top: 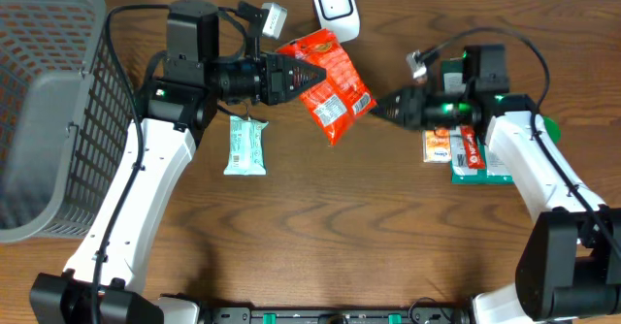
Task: Scan the item barcode
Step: 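Raise the red snack bag to the scanner with the left gripper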
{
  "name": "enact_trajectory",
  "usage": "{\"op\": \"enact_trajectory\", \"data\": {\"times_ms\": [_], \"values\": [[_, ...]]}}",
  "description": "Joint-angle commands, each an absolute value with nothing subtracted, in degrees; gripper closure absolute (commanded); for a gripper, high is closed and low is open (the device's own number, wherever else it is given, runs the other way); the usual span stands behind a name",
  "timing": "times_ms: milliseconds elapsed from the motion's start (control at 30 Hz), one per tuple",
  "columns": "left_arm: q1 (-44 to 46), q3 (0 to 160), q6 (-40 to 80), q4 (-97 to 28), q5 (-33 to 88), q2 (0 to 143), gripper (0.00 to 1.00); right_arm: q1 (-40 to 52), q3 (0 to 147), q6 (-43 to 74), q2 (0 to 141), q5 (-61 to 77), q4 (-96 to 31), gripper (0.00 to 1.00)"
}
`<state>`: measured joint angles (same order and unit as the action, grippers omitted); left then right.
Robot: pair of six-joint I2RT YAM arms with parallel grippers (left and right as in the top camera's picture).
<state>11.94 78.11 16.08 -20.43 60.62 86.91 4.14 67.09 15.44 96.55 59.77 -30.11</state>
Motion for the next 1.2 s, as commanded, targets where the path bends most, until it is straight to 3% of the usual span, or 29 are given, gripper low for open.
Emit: {"op": "enact_trajectory", "data": {"times_ms": [0, 200, 400, 433, 467, 500, 533, 700, 1167], "values": [[12.1, 79.4, 14.4, -24.9, 50.8, 86.8, 0.93, 5.0, 67.1, 5.1, 94.5, 39.4, -37.9, 0.51], [12.9, 90.8, 11.8, -38.2, 36.6, 86.8, 0.93, 4.4, 68.2, 5.1, 86.7, 24.7, -46.6, 0.51], [18.9, 105.7, 2.5, -50.0, 10.7, 86.9, 0.93, 4.5, 68.4, 9.7, 77.6, 7.9, -55.2, 0.47], [21.3, 106.7, -0.8, -49.6, 5.2, 86.9, 0.93, 4.6, 68.4, 10.3, 76.7, 5.0, -56.8, 0.43], [24.3, 106.7, -5.3, -47.8, -1.0, 87.0, 0.93, 4.6, 68.4, 10.3, 76.2, 3.2, -58.3, 0.3], [25.8, 106.7, -7.6, -46.7, -3.8, 87.5, 0.93, 4.6, 68.4, 10.2, 76.2, 3.1, -58.7, 0.05], [27.5, 106.7, -10.4, -45.1, -6.5, 88.2, 0.93, 4.6, 68.4, 10.2, 76.2, 3.0, -59.2, 0.01], [31.5, 106.7, -24.6, -37.1, -14.7, 94.6, 0.93, 4.5, 68.2, 10.2, 76.4, 3.1, -59.4, 0.01], [29.5, 106.7, -50.0, -6.9, -14.9, 117.4, 0.93, 4.6, 68.2, 10.2, 76.4, 3.3, -59.4, 0.01]]}}
